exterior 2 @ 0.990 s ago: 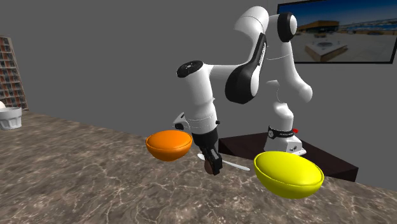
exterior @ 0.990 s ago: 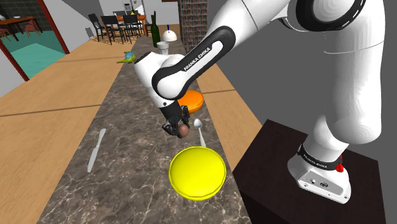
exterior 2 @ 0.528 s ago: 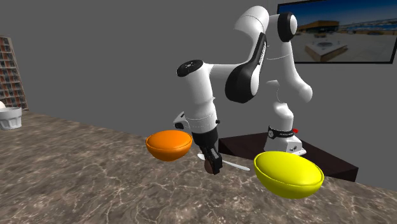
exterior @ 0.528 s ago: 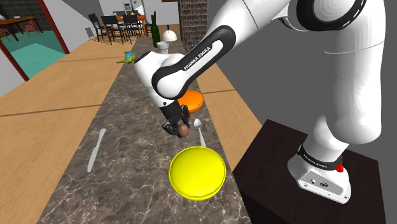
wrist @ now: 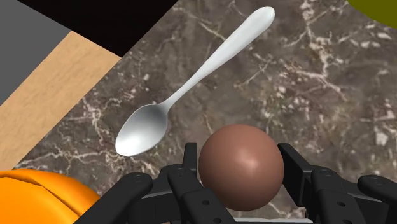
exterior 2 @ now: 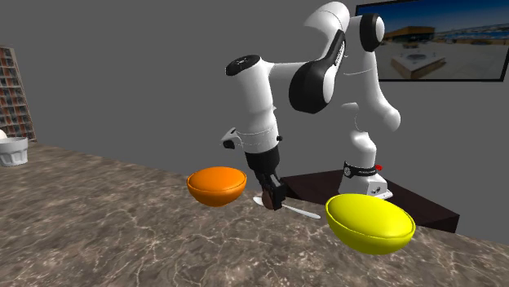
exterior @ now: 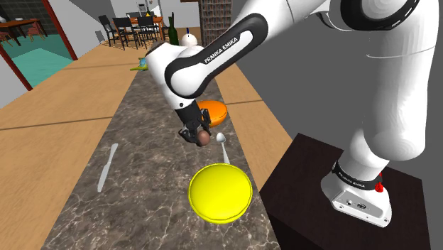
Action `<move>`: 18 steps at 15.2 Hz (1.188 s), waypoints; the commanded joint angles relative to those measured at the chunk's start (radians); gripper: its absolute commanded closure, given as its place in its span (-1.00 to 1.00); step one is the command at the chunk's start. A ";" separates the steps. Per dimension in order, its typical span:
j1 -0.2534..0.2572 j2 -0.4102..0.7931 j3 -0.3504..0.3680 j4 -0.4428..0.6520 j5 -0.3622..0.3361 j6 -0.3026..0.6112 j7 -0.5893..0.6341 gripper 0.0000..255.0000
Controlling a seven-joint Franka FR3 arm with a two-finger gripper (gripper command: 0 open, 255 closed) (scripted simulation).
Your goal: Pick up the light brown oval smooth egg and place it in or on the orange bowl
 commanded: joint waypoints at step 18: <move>-0.006 -0.091 0.012 0.141 0.037 -0.226 -0.030 1.00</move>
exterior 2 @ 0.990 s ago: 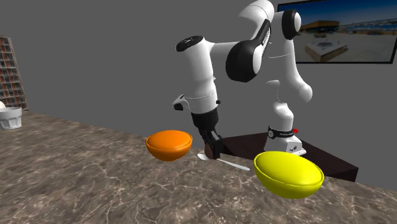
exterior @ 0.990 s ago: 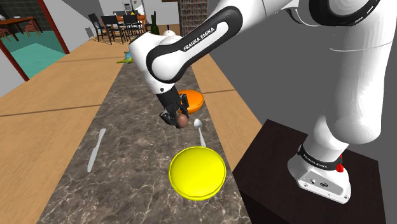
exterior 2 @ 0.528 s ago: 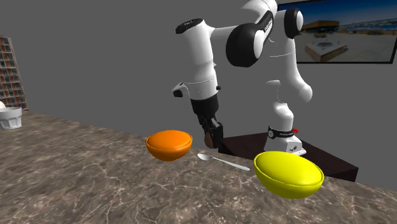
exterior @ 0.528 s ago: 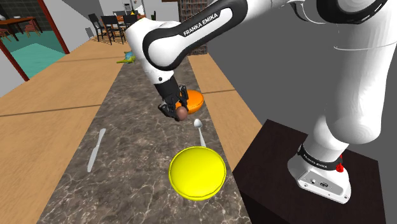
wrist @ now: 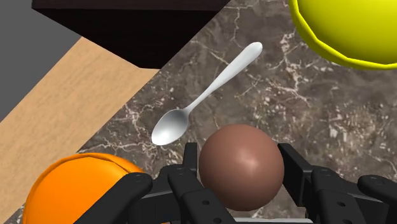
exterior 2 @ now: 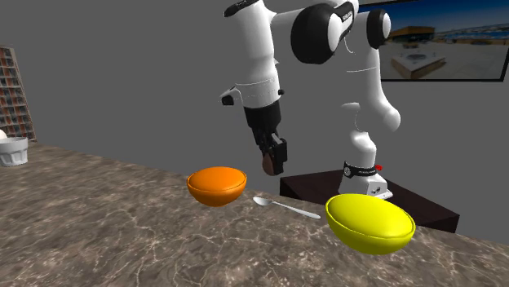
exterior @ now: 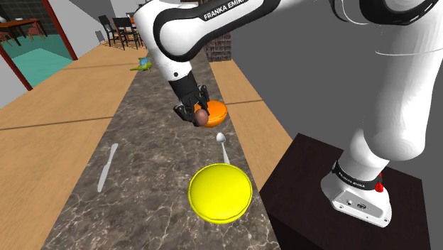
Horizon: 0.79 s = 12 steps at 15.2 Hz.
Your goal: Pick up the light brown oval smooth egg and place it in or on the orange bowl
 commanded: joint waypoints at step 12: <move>-0.064 0.041 -0.049 0.153 -0.037 -0.106 -0.124 1.00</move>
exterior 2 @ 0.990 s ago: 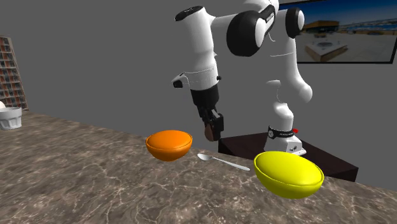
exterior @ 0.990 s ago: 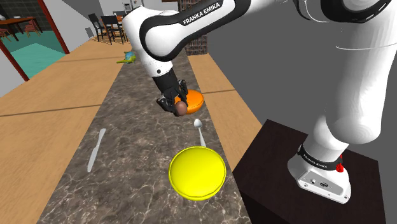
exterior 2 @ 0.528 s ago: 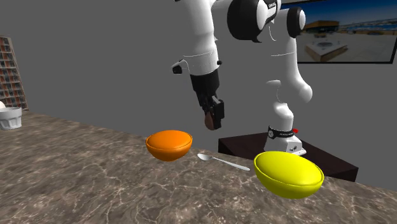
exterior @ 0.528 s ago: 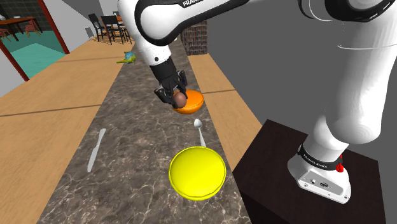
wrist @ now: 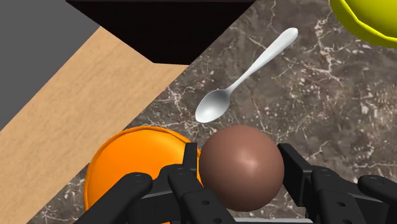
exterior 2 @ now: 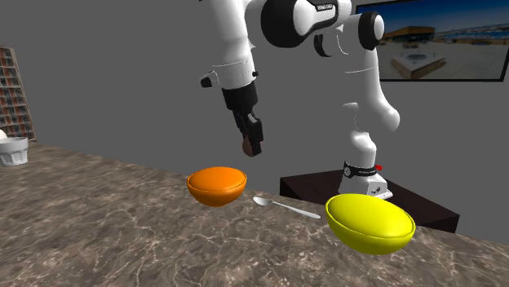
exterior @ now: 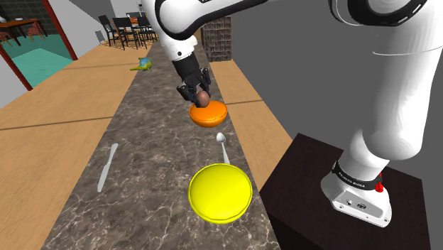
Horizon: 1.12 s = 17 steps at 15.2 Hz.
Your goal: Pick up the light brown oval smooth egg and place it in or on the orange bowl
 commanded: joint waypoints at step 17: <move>-0.098 0.183 -0.082 0.168 -0.080 0.030 -0.177 1.00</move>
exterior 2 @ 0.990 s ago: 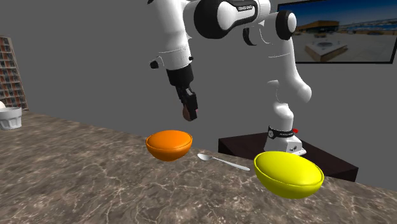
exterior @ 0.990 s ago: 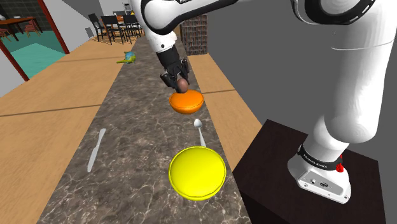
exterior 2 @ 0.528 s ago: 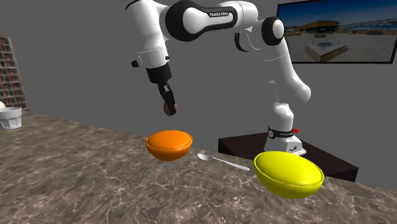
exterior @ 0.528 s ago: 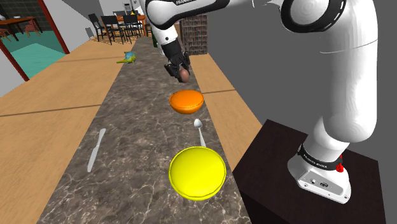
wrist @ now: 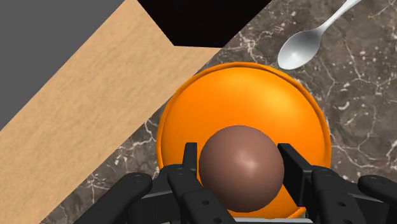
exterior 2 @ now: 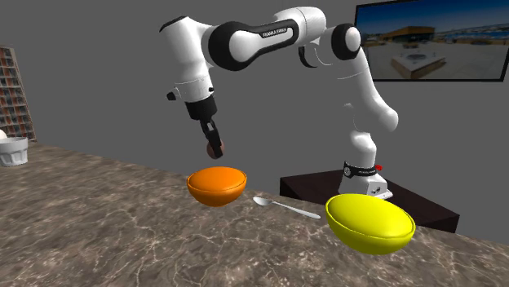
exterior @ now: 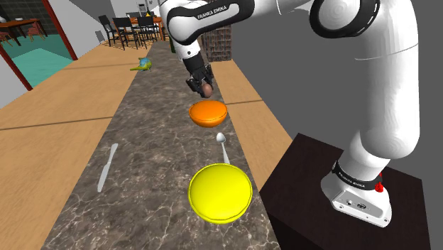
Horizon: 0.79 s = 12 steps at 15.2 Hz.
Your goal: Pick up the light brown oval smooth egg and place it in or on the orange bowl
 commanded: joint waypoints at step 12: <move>-0.003 0.015 -0.002 -0.067 -0.005 0.081 0.012 1.00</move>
